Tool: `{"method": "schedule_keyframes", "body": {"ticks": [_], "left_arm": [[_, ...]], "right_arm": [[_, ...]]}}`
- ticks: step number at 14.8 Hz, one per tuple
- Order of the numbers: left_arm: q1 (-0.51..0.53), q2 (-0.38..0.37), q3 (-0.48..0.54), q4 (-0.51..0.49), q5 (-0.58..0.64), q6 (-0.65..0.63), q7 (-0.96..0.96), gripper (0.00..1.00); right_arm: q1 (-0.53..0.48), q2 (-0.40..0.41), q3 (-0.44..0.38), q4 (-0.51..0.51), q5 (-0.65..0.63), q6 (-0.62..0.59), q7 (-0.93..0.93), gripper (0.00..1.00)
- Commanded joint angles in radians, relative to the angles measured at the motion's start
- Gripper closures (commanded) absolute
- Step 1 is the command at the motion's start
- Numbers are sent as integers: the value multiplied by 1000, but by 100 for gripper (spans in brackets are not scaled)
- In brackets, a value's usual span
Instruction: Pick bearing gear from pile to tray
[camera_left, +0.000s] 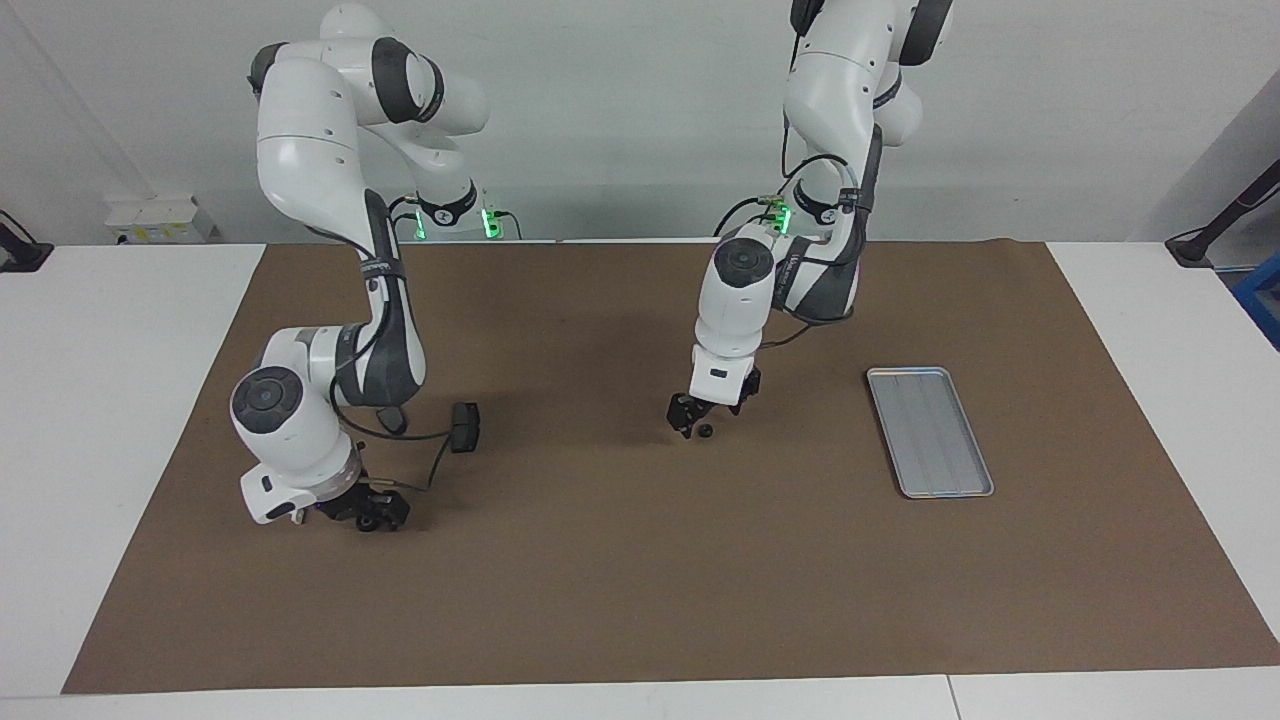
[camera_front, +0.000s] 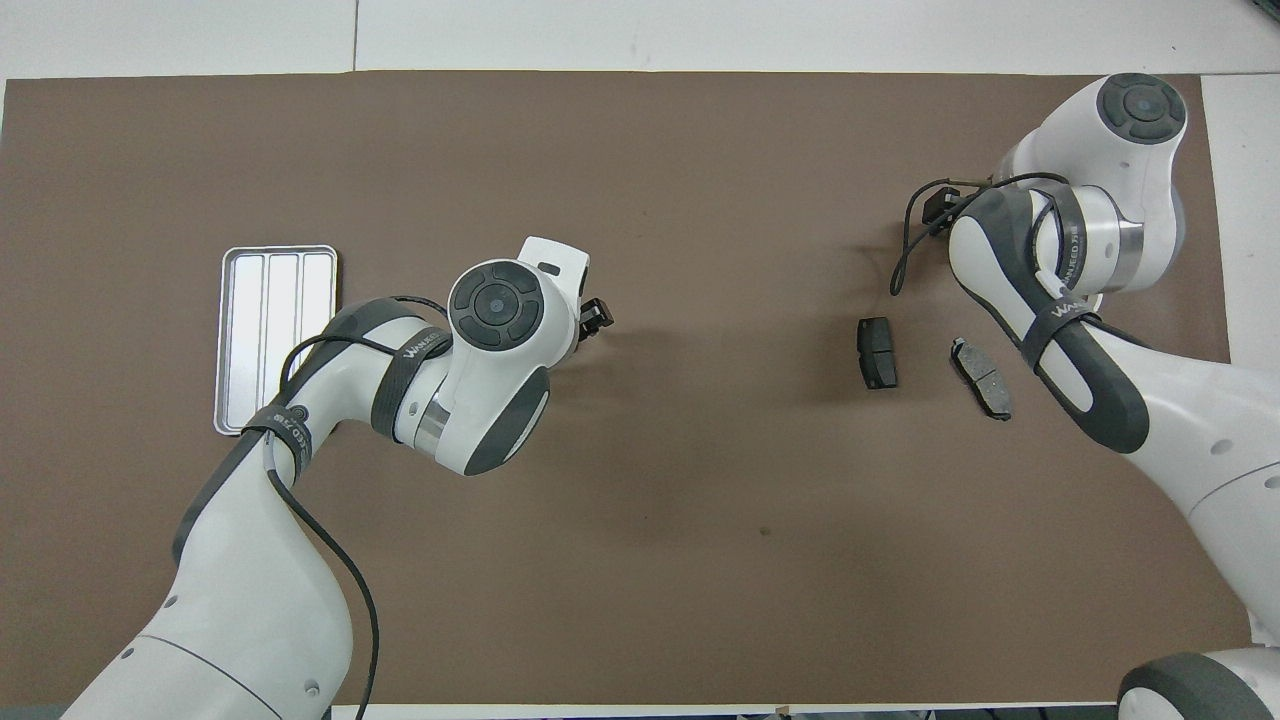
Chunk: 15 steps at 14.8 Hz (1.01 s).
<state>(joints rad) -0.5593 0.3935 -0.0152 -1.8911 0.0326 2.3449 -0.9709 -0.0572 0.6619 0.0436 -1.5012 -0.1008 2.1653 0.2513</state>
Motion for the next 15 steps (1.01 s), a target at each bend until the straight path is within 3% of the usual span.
{"method": "schedule_keyframes", "body": {"ticks": [1, 3, 6, 7, 12, 15], "left_arm": [[-2, -13, 8, -31, 15, 34, 61, 0], [-5, -12, 8, -29, 15, 33, 61, 0], [-8, -7, 8, -31, 15, 39, 61, 0], [-10, -7, 8, -32, 15, 51, 61, 0], [-8, -2, 8, -43, 15, 79, 66, 5], [-8, -2, 8, -51, 15, 90, 63, 14]], "right_arm": [[-16, -2, 16, -11, -2, 10, 20, 33], [-16, -4, 16, -10, 0, 1, 20, 50], [-18, -4, 16, -8, 0, -9, 20, 84], [-18, -4, 18, -8, 0, -9, 20, 100], [-16, -8, 16, 1, -5, -36, 16, 100], [-1, -28, 16, 57, -17, -148, 10, 100]]}}
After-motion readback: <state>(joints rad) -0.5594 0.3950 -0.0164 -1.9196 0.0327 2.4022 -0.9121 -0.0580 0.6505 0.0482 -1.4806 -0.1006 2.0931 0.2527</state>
